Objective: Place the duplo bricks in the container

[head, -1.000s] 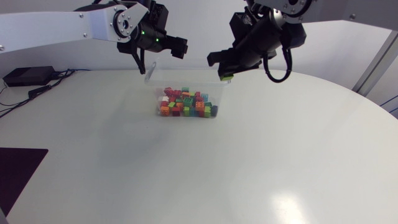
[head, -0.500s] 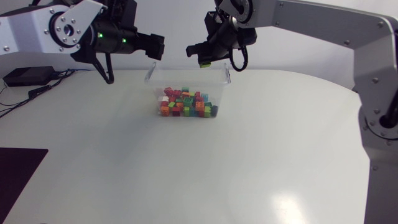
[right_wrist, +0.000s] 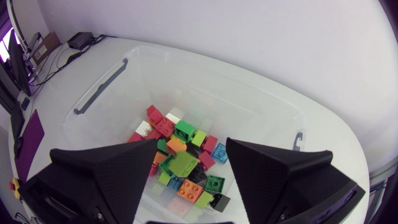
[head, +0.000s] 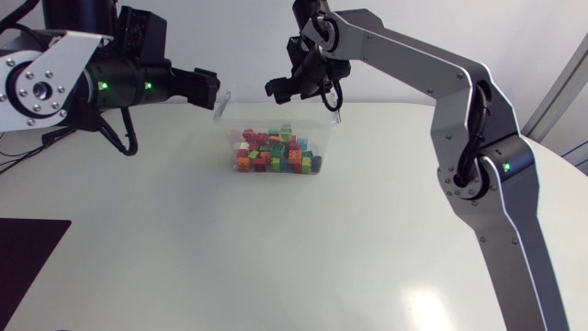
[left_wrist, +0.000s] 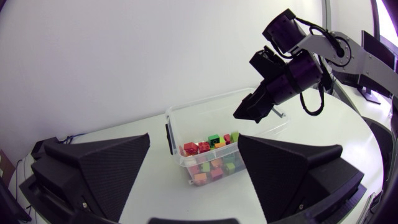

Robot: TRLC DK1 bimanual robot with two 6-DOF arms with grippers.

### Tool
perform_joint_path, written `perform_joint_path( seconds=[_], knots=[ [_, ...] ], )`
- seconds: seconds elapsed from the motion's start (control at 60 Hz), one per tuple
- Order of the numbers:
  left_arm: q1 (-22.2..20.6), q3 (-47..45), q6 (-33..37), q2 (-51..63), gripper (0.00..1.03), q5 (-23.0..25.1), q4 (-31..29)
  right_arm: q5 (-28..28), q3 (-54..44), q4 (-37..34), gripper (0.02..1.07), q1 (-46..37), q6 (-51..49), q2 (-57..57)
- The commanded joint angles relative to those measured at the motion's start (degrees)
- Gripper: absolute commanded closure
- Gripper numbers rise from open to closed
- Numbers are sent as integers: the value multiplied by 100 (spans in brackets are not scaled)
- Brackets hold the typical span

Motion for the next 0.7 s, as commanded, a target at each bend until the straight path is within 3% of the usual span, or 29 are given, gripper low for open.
perform_joint_path(
  seconds=[0.0,0.233,0.383,0.683],
  knots=[
    [126,-246,-48,-305,5,34,93,58,149,-157,7,-42,-73,48],
    [231,-660,-57,-833,5,96,93,198,-985,221,7,-42,-64,-989],
    [284,-1002,-75,-1334,5,96,93,365,-2998,1135,7,-156,-196,-2474],
    [161,-1521,-84,-2309,5,-220,23,497,-5494,1891,7,-604,-398,-4549]
  ],
)
